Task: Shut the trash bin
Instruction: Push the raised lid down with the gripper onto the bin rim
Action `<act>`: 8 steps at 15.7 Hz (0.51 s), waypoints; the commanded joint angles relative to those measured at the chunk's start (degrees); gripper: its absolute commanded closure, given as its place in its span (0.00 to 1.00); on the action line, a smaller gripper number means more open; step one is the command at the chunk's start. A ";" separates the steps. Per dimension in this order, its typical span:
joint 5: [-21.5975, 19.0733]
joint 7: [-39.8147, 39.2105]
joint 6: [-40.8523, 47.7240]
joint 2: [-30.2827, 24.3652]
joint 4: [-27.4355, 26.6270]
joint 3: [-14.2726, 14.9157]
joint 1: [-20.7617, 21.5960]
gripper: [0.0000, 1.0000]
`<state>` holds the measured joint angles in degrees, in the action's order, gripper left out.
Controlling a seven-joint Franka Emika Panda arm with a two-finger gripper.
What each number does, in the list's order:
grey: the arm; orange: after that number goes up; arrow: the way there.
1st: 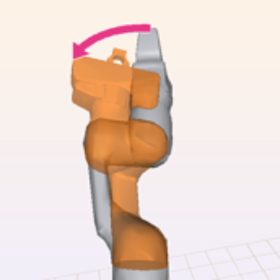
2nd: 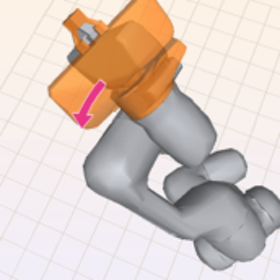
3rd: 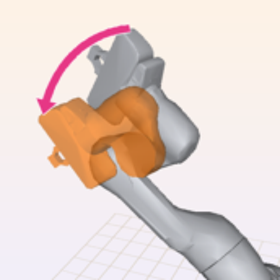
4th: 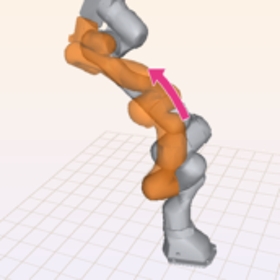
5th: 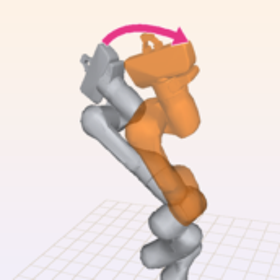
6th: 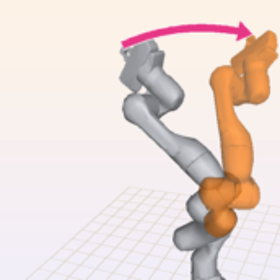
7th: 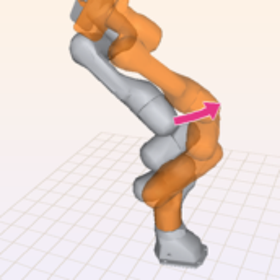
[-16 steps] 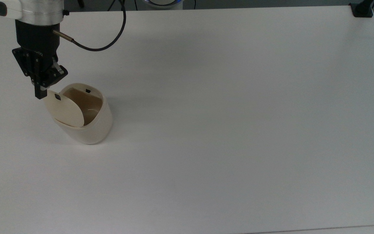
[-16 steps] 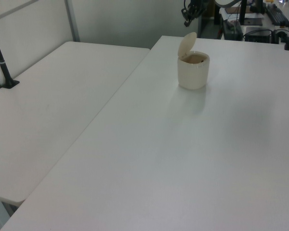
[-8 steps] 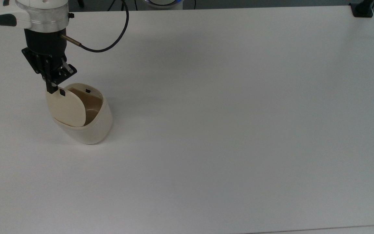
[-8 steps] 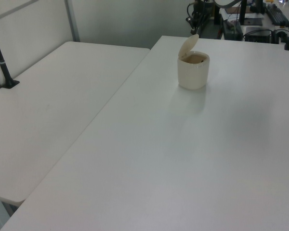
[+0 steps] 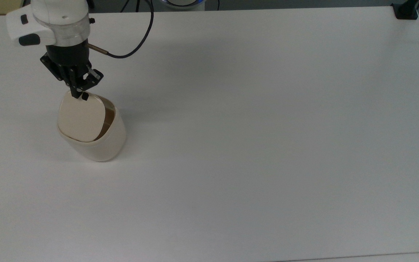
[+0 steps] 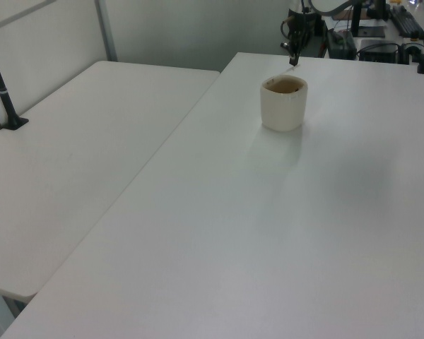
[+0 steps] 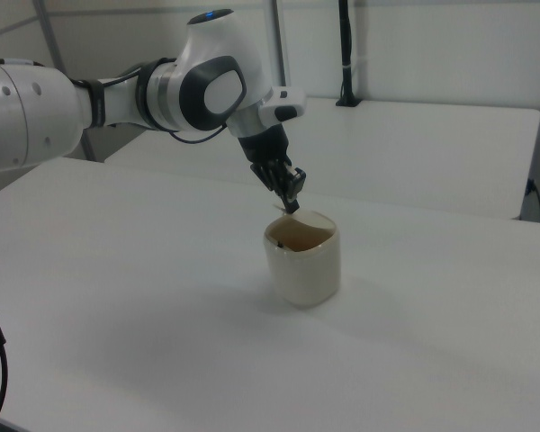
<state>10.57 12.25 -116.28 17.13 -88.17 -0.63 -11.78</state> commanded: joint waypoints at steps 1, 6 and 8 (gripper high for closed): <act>0.68 -1.53 1.23 0.97 -1.30 0.27 1.06 1.00; 0.41 -1.53 0.44 4.14 -1.21 0.27 1.23 1.00; 0.32 -1.53 0.35 4.49 -1.21 0.27 1.23 1.00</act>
<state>10.57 11.71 -115.80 21.20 -89.24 -0.63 -11.03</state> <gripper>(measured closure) 0.991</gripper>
